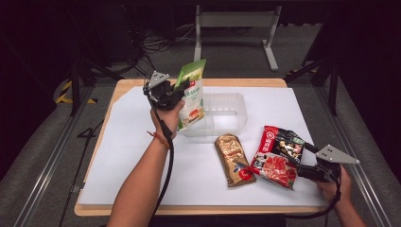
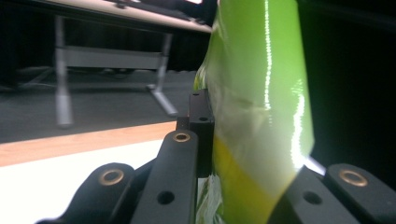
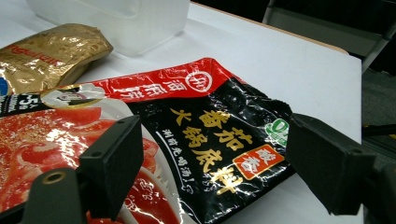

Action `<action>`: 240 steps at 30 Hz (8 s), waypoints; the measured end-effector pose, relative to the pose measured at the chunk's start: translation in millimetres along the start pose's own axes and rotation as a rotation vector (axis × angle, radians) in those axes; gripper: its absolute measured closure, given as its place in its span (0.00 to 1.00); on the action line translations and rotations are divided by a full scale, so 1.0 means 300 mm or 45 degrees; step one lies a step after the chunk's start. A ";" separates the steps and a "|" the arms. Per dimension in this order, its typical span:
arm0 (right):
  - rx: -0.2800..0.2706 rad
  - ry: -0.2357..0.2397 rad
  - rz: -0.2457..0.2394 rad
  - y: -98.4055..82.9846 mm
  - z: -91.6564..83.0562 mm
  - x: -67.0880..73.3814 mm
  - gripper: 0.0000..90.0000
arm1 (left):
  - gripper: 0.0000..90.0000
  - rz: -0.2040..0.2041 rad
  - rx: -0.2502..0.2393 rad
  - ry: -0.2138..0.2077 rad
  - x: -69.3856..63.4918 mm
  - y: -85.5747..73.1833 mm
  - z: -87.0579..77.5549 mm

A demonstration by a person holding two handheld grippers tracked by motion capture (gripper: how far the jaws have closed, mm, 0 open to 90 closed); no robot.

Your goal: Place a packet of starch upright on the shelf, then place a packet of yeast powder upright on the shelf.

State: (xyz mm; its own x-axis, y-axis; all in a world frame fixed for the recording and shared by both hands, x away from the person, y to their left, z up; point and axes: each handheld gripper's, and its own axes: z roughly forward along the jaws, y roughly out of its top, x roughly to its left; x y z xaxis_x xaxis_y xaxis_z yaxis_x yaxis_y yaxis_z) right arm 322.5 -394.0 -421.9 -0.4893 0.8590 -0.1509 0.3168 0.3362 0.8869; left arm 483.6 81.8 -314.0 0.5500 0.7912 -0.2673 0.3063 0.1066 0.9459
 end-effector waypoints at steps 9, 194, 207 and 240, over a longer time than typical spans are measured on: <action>-0.006 0.000 -0.005 -0.002 -0.003 -0.004 0.22 | 0.96 0.041 0.023 0.081 -0.017 -0.008 0.103; 0.536 0.730 0.257 0.376 0.561 0.260 0.88 | 0.13 0.522 0.504 -0.164 0.134 -0.517 -0.532; 0.233 0.780 0.198 0.486 0.369 0.257 0.94 | 0.13 0.510 0.499 -0.164 0.133 -0.517 -0.531; -0.189 0.624 0.275 0.664 0.235 0.266 0.97 | 0.13 0.480 0.464 -0.163 0.140 -0.507 -0.545</action>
State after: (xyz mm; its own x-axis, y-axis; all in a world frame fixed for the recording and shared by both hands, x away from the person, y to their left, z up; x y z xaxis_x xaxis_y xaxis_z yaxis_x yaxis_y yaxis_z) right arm 403.8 -231.1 -288.1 -0.7577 0.6103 0.2309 0.3516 0.0837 0.9324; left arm 333.1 197.2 -439.0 0.7574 0.6519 0.0364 0.3067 -0.4044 0.8616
